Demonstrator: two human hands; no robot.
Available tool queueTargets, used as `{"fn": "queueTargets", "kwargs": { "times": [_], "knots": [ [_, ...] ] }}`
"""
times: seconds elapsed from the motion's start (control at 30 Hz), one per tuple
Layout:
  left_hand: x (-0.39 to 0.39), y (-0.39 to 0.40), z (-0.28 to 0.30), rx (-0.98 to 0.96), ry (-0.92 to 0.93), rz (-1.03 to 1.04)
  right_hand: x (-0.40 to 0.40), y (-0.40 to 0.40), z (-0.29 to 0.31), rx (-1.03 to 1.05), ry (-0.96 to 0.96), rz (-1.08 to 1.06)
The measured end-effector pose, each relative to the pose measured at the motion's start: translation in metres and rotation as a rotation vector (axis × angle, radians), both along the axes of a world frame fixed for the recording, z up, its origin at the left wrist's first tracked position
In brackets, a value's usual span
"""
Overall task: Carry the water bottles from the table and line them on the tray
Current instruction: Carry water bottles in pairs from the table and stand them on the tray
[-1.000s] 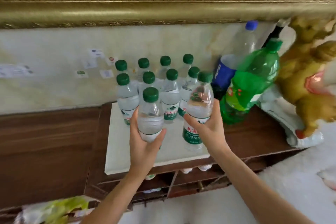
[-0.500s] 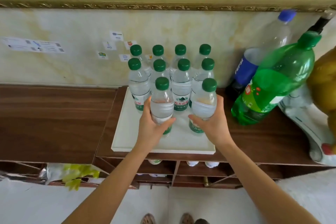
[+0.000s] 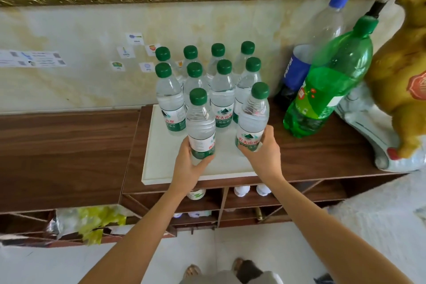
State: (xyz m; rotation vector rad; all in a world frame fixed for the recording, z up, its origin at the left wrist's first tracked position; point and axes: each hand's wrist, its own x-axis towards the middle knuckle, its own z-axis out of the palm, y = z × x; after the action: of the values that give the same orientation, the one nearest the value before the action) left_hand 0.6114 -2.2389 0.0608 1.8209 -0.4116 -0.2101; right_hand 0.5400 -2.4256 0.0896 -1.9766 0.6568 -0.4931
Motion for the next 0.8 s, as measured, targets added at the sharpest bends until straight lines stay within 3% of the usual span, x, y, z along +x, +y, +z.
{"fn": "queueTargets", "kwargs": {
  "times": [0.8],
  "knots": [
    [0.001, 0.005, -0.003, 0.042, 0.029, -0.021, 0.021, -0.021, -0.011, -0.032, 0.039, 0.008]
  ]
}}
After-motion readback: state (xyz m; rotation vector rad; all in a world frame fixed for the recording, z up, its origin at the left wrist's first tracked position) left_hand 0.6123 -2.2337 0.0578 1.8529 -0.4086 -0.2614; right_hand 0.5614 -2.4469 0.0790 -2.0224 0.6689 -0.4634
